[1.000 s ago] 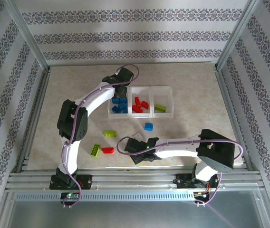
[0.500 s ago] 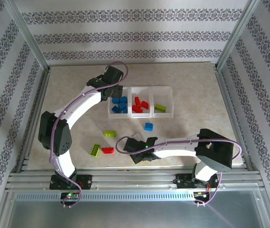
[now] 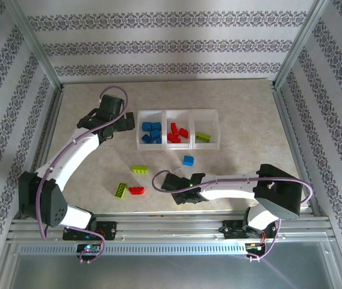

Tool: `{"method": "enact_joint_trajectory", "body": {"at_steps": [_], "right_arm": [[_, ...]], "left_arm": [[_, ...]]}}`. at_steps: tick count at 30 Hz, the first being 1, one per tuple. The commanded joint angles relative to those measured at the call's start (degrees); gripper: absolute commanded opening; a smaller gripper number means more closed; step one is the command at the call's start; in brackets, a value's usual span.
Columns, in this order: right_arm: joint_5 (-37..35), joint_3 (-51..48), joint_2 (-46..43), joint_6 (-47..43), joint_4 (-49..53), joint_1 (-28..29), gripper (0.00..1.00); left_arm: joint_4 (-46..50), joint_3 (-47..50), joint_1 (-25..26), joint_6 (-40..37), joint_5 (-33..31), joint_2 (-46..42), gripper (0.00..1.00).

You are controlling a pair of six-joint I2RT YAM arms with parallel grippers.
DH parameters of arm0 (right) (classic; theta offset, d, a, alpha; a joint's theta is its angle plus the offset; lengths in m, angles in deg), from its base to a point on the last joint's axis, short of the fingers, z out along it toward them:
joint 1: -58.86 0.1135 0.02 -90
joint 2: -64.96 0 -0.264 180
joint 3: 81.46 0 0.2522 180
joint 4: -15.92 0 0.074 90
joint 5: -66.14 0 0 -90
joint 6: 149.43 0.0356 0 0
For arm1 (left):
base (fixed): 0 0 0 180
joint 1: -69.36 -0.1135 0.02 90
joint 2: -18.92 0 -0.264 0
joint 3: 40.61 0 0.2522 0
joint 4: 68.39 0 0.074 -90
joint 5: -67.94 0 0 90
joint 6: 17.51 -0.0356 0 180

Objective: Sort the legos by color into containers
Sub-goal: Pick up the lego from the bottom-center of the table, then place the lego in the container.

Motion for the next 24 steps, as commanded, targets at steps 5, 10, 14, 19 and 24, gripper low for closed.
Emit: {"method": "enact_joint_trajectory", "body": {"at_steps": [5,10,14,19,24], "right_arm": [[-2.0,-0.5,-3.0,0.5,-0.3,-3.8,0.36],[-3.1,0.7,-5.3,0.3,-0.8,-7.8,0.29],[-4.5,2.3,-7.6,-0.5,-0.2,-11.6,0.27],[-7.8,6.2,-10.8,-2.8,1.2,-17.8,0.27],[-6.9,10.3,-11.6,-4.3,0.1,-27.2,0.27]], "left_arm": [[-3.9,5.8,-3.5,3.2,2.6,-6.1,1.00],[-6.3,11.6,-6.5,5.7,6.6,-9.9,1.00],[-7.3,15.3,-8.2,6.9,6.1,-13.5,1.00],[-7.6,18.2,-8.8,6.2,3.1,-18.6,1.00],[-7.9,19.9,-9.1,5.9,2.3,-20.8,1.00]]}}
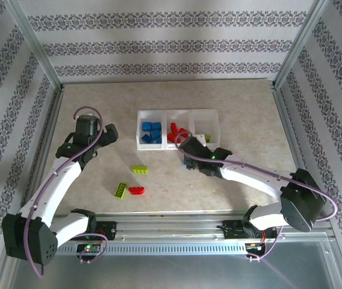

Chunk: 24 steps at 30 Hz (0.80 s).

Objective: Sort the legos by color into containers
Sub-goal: Place the lego in the container.

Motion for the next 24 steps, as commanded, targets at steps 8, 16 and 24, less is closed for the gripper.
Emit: {"method": "enact_joint_trajectory", "body": {"at_steps": [8,16,24], "right_arm": [[1.5,11.0,6.6,-5.8,0.6,-14.3,0.26],[3.2,18.7,16.4,-9.4,0.7,-18.7,0.27],[6.1,23.5,24.6,-9.7,0.7,-20.3,0.32]], "left_arm": [[-3.6,3.1,-0.9,0.4,-3.1,-2.0,1.00],[-4.1,4.3,-1.0,0.0,-2.9,-2.7,1.00],[-3.5,5.3,-1.0,0.1,-3.0,-3.9,1.00]]}}
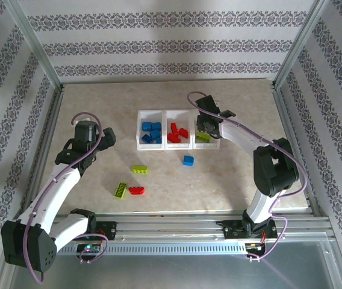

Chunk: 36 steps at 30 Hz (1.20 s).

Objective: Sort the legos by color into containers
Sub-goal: Place the lego in the container.

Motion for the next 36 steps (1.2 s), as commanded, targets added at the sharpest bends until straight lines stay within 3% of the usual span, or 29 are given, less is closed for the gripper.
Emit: {"method": "enact_joint_trajectory", "body": {"at_steps": [1,10,24,30,36], "right_arm": [[1.4,2.8,2.3,-1.4,0.8,-0.3,0.34],[0.6,3.1,3.3,-1.4,0.9,-0.5,0.55],[-0.2,-1.6,-5.1,-0.2,1.0,0.9,0.67],[-2.2,-5.0,-11.1,2.2,2.1,4.6,0.68],[-5.1,-7.1,-14.9,3.6,2.3,14.0,0.73]], "left_arm": [[-1.2,0.8,-0.8,0.0,-0.9,-1.2,1.00],[-0.7,1.1,-0.8,-0.8,-0.9,-1.7,1.00],[-0.3,1.3,-0.8,-1.0,-0.1,-1.9,1.00],[-0.9,1.6,-0.8,-0.8,0.2,-1.6,1.00],[-1.6,1.9,-0.8,-0.2,-0.4,-1.1,1.00]]}}
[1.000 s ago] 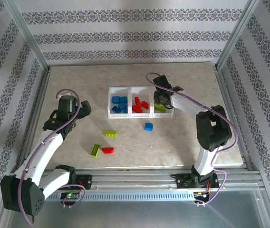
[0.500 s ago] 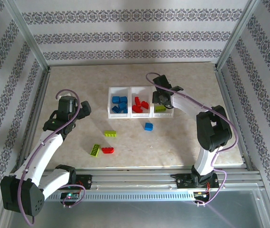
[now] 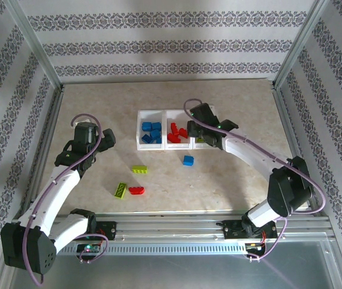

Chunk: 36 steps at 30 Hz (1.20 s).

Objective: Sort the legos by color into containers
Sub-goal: Place the lego in the container, then pick up the lego from the center of the table.

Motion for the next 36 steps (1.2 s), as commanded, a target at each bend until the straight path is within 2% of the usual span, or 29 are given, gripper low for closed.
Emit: {"method": "enact_joint_trajectory", "body": {"at_steps": [1,6,13,20,26,36], "right_arm": [[-3.8,-0.6,-1.4,1.0,1.2,5.8,0.74],[-3.7,2.7,1.7,-1.5,1.2,14.4,0.74],[5.1,10.1,11.5,-5.7,0.9,20.8,0.70],[12.0,16.6,20.8,-9.7,2.3,23.9,0.68],[14.3,19.8,26.0,-13.2,3.6,26.0,0.67],[15.5,23.0,31.7,-15.4,5.6,26.2,0.68]], "left_arm": [[-1.5,0.8,-0.8,0.0,-0.7,0.0,1.00],[-1.3,0.6,-1.0,0.9,-1.8,1.1,1.00],[0.6,-0.4,-2.8,2.7,-1.2,3.8,1.00],[2.9,-0.3,-6.2,3.8,0.3,4.9,1.00],[3.1,0.1,-8.0,4.0,1.8,4.8,1.00],[2.6,0.7,-8.9,4.3,3.9,4.8,1.00]]}}
